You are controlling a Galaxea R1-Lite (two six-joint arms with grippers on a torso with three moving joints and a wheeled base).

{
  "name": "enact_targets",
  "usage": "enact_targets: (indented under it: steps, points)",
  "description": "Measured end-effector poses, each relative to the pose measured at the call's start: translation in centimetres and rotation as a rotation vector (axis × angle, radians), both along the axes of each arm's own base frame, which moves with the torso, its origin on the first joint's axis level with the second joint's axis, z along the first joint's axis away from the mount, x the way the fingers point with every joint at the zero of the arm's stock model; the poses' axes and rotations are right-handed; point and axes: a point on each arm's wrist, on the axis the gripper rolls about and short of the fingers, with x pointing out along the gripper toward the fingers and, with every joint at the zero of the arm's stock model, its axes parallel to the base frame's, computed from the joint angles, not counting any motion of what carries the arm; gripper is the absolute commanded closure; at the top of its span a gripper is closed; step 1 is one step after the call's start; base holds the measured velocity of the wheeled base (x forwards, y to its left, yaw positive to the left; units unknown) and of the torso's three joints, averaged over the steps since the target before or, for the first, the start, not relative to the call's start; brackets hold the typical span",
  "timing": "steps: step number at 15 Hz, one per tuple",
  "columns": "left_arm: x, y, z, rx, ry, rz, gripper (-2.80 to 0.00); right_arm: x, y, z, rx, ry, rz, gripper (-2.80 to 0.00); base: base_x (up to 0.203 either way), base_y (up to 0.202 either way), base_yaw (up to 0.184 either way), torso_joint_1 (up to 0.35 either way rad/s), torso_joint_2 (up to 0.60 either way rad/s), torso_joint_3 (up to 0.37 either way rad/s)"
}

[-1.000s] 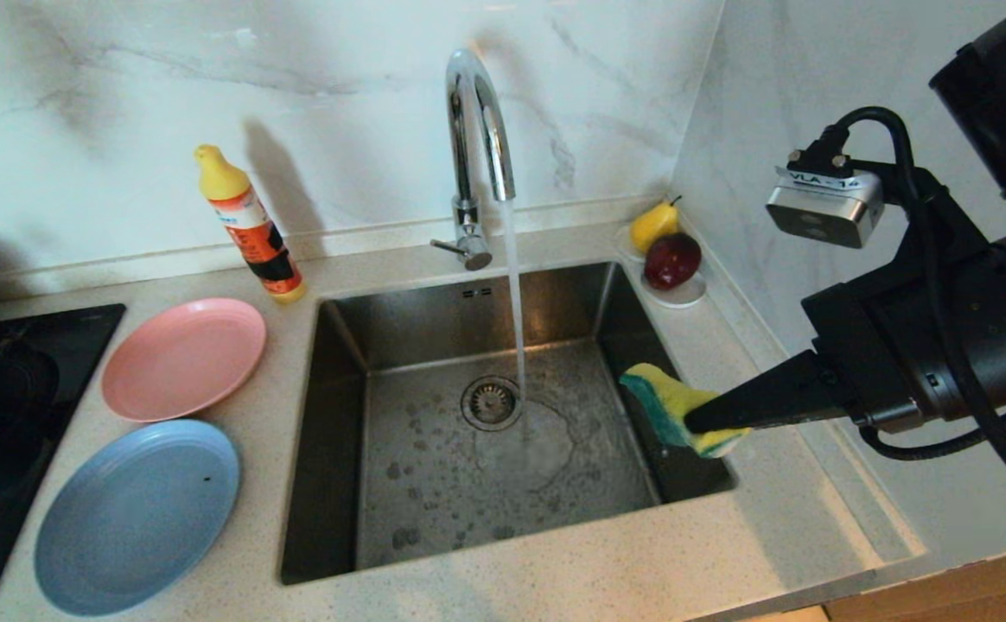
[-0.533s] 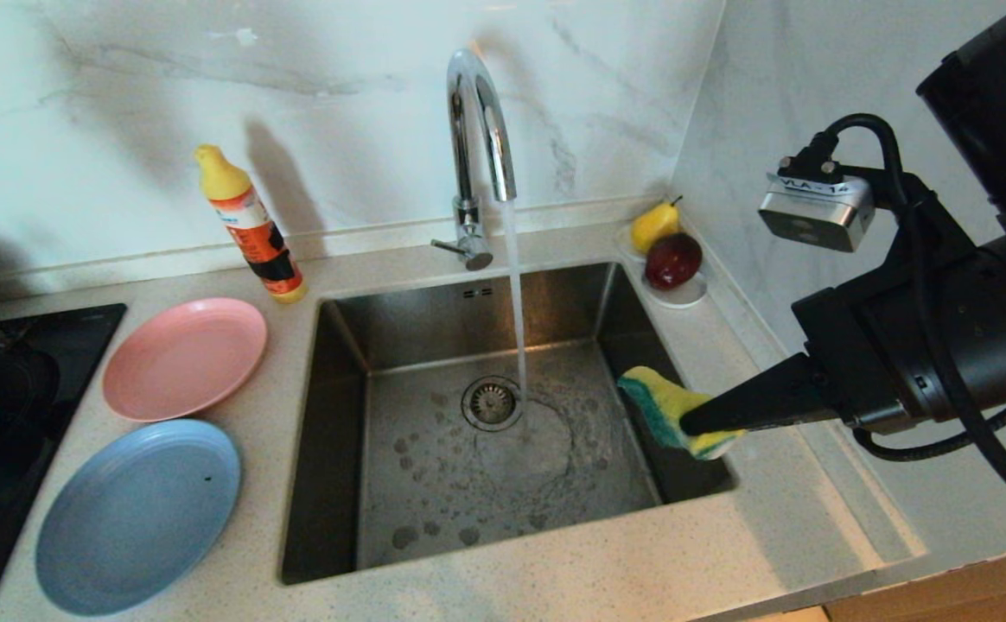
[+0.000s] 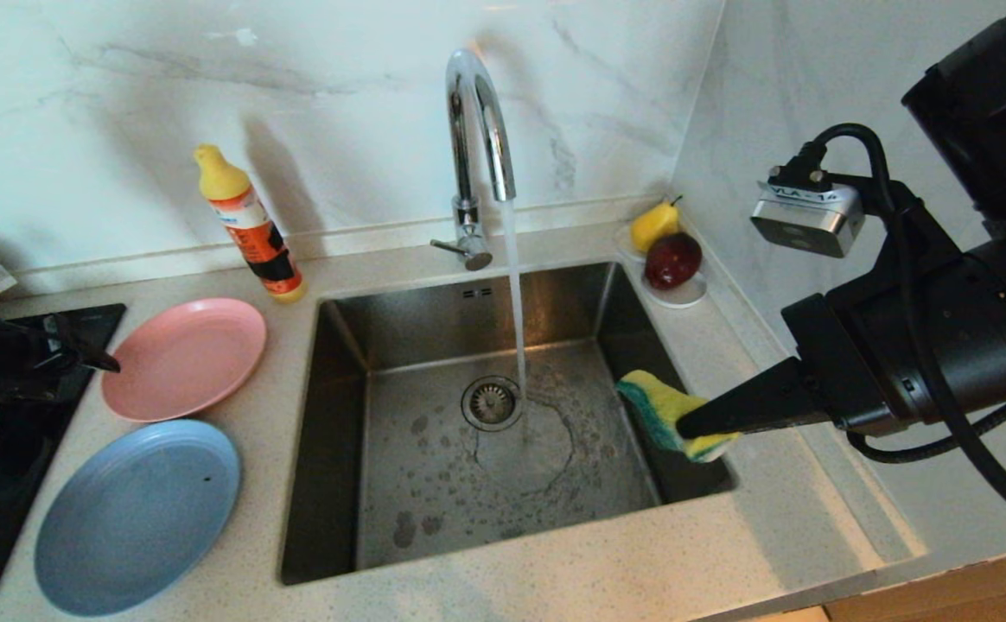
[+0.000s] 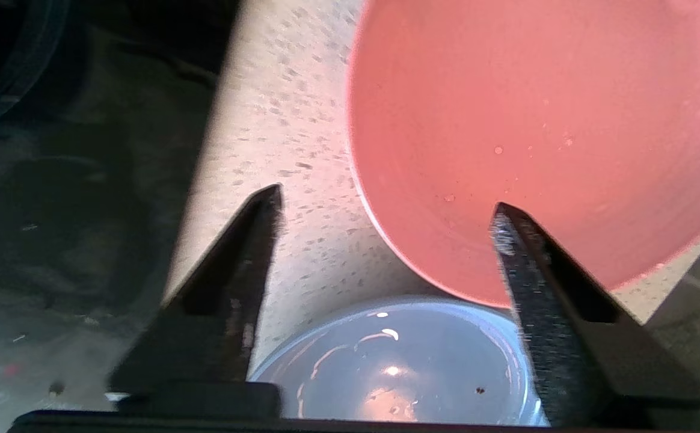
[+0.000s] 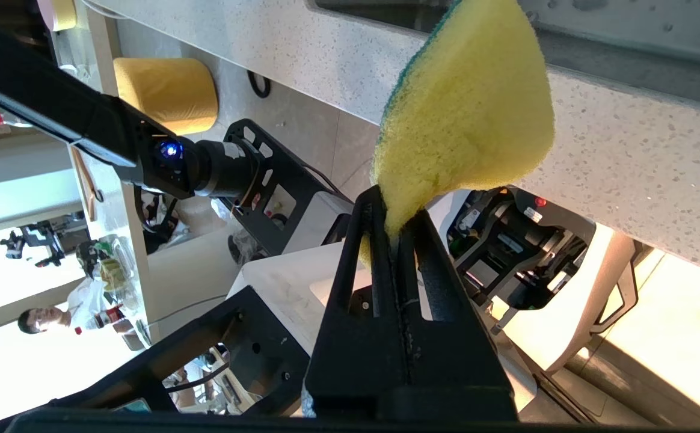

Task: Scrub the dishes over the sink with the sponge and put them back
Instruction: Wash the plate

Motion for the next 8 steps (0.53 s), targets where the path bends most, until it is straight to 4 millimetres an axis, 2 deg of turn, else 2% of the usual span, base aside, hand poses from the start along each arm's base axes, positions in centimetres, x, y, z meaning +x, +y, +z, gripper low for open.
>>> enact_targets:
  steps: [8]
  points:
    - [1.7, 0.3, -2.3, -0.048, 0.022, 0.003, -2.8, -0.1, 0.0, -0.3, -0.009, 0.009, 0.0, 0.0, 0.0, 0.0, 0.0, 0.0, 0.0, 0.0]
